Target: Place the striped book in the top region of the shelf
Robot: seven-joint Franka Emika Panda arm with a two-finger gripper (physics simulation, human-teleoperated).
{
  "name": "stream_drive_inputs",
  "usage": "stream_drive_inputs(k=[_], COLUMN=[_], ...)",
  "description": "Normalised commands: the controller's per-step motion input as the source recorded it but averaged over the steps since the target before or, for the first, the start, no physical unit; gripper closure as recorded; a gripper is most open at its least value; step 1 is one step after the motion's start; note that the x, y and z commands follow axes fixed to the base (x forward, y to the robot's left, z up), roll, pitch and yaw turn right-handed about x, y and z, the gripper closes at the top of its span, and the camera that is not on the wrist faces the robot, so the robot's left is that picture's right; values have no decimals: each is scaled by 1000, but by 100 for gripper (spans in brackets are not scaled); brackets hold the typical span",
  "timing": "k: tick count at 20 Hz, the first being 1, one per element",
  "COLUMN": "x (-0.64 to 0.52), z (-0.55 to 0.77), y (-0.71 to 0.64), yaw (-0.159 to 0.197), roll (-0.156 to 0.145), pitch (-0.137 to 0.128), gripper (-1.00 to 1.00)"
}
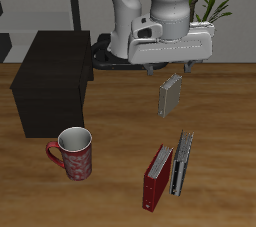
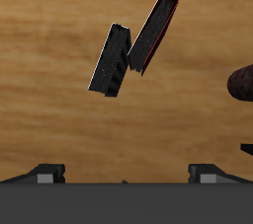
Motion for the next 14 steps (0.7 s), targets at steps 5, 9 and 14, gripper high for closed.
stream_drive_inputs(k=[5, 9, 14], x=[292, 279, 217], z=[-34, -101, -129], y=[185, 176, 32], yaw=[-7, 7, -17], roll=[38, 49, -23], pitch=[1, 5, -2], gripper=[-100, -100, -100])
